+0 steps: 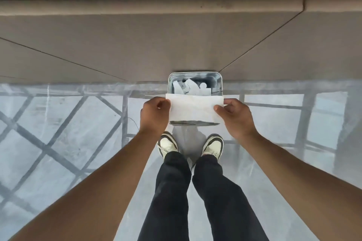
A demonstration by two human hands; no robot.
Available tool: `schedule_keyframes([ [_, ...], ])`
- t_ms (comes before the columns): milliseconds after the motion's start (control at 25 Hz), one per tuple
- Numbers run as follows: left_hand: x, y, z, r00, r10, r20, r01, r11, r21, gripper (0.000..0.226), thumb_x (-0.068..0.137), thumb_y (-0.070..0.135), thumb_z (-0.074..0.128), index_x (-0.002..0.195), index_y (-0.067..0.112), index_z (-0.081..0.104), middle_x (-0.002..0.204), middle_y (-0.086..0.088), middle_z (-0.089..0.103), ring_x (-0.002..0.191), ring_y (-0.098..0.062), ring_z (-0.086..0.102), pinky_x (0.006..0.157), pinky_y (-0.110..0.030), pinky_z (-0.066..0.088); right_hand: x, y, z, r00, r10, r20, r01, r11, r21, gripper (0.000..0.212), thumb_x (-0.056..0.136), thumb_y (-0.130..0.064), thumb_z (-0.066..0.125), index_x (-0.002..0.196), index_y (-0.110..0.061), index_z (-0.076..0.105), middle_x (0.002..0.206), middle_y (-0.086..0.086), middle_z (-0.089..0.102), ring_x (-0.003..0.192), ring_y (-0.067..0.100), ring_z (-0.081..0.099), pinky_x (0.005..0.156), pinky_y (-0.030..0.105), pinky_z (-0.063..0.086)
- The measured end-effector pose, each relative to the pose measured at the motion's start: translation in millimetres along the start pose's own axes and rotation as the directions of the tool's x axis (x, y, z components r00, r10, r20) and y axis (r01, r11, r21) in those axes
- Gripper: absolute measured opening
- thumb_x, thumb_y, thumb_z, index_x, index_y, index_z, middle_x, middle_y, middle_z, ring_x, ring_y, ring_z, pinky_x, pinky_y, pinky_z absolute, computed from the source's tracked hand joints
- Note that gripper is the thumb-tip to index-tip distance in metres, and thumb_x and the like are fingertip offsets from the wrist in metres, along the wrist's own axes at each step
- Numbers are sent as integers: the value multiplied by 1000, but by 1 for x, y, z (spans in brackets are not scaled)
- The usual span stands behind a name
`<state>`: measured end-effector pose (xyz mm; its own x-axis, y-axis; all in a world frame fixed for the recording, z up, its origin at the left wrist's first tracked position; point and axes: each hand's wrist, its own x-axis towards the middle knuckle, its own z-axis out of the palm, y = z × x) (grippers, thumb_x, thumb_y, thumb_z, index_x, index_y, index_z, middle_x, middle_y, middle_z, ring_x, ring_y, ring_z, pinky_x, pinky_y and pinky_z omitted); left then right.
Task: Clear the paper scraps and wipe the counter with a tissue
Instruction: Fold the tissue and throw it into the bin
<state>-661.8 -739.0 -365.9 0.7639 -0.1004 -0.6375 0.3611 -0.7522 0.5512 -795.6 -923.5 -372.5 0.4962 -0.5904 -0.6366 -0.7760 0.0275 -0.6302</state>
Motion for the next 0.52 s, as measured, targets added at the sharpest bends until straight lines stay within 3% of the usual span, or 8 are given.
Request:
schedule_keyframes([
  [80, 17, -2, 9, 999, 5, 39, -8, 997, 71, 28, 92, 23, 52, 68, 13, 63, 66, -2, 63, 73, -31, 63, 70, -37, 54, 19, 8, 5, 999, 37, -28, -36, 999, 21, 23, 84, -27, 74, 105, -18, 68, 87, 0, 74, 76, 15, 67, 80, 38, 55],
  [200, 31, 0, 20, 998, 19, 57, -28, 987, 155, 29, 90, 23, 50, 68, 8, 62, 66, -11, 66, 72, -35, 68, 67, -39, 58, 41, 11, 10, 997, 31, -71, -35, 998, -46, 23, 85, -26, 69, 107, -21, 69, 90, -4, 75, 87, 14, 69, 85, 33, 54],
  [360, 42, 3, 34, 998, 27, 53, -39, 968, 249, 29, 87, 17, 49, 61, 5, 55, 65, -17, 65, 67, -33, 61, 53, -29, 46, 54, 8, 19, 999, -24, -28, 19, 987, -161, 27, 87, -25, 65, 113, -21, 65, 82, -12, 69, 83, 9, 65, 67, 11, 42],
  [520, 50, 8, 41, 997, 10, 76, -30, 966, 256, 23, 82, 12, 48, 76, -2, 65, 67, -15, 66, 63, -32, 57, 50, -30, 48, 60, 8, 24, 999, -43, 7, 43, 978, -202, 36, 90, -25, 59, 126, -21, 58, 85, -10, 70, 77, 2, 60, 56, -1, 36],
])
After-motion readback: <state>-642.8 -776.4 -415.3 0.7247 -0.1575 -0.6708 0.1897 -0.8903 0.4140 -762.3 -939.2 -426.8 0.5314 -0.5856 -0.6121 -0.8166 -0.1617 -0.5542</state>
